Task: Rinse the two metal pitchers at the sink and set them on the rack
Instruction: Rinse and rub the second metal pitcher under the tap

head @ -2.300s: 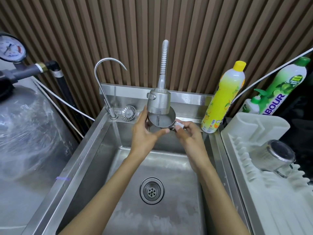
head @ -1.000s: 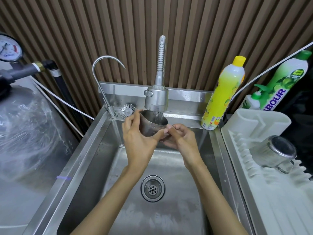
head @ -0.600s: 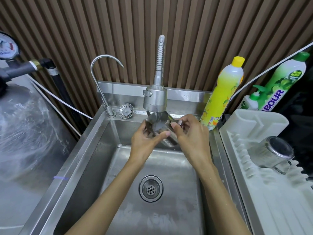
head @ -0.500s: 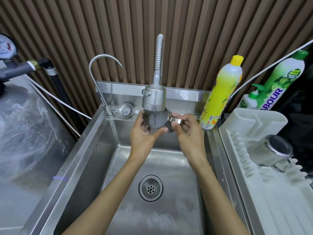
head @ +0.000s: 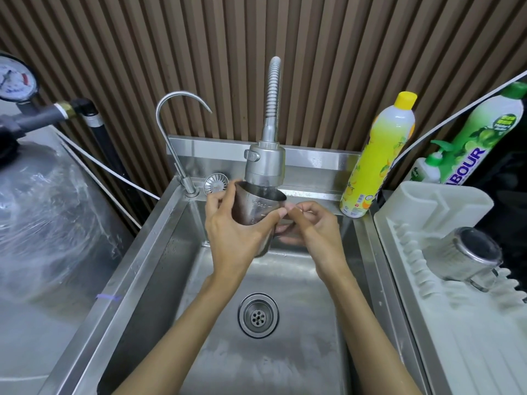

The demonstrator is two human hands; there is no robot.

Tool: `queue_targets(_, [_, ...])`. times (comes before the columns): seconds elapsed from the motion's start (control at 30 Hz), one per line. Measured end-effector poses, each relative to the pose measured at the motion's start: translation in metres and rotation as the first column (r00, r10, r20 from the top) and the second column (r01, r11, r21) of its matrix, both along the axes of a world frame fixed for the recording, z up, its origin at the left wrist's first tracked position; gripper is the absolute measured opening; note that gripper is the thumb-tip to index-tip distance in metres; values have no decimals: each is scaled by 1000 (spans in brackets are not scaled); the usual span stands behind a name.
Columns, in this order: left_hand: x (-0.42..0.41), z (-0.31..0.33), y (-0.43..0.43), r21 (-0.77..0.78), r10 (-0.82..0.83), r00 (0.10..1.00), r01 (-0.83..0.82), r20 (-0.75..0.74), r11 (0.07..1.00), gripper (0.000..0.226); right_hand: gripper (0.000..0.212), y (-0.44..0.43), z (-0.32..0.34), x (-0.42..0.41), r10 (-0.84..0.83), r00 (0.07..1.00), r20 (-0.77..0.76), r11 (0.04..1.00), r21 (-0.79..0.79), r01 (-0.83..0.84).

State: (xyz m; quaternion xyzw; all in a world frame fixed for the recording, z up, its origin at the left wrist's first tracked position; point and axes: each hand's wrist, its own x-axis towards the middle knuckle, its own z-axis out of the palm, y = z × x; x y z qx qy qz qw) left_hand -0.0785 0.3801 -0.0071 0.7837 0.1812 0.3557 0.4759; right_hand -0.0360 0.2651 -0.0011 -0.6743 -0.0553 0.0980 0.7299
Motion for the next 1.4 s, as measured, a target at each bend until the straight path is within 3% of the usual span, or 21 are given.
queue_targets(0.17, [-1,-9,-3,-14,-45,995,44,-88,999,67,19,-10,22,1,-91,994,65,957,-270,106])
queue_targets(0.3, [3,-16,-7,-161,-164,984,151,-71,975,65,22,-12,34,-2,-97,950,298,830,-503,243])
queue_targets(0.4, [11,-22,-8,-247,-202,979,192,-15,950,70,21,-12,30,-2,-115,948,298,893,-386,230])
queue_targets(0.5, [19,-22,-10,-284,-180,983,185,44,941,87,24,-12,20,6,-94,978,184,984,-130,119])
queue_targets(0.73, [16,-11,-5,-39,-96,993,99,71,994,88,16,-7,-5,18,51,998,-47,983,177,-42])
queue_targets(0.9, [4,-5,-8,-46,-20,998,23,54,999,96,15,-4,-3,9,45,998,-34,998,35,-43])
queue_targets(1.03, [-1,-11,-8,-84,-26,996,19,-88,996,88,17,-8,6,4,-63,997,36,981,-183,68])
queue_targets(1.1, [-2,-17,-9,-135,-79,985,59,-154,989,83,22,-10,13,3,-101,980,174,915,-370,160])
queue_targets(1.2, [-3,-20,-11,-255,-197,970,156,-141,954,54,24,-12,28,-3,-68,925,374,775,-564,285])
queue_targets(1.27, [0,-19,-10,-337,-296,950,248,-99,908,42,22,-13,33,-8,-53,897,439,760,-565,322])
queue_targets(1.4, [11,-15,-6,-399,-395,918,370,21,839,72,19,-16,28,-1,-72,916,394,872,-421,249])
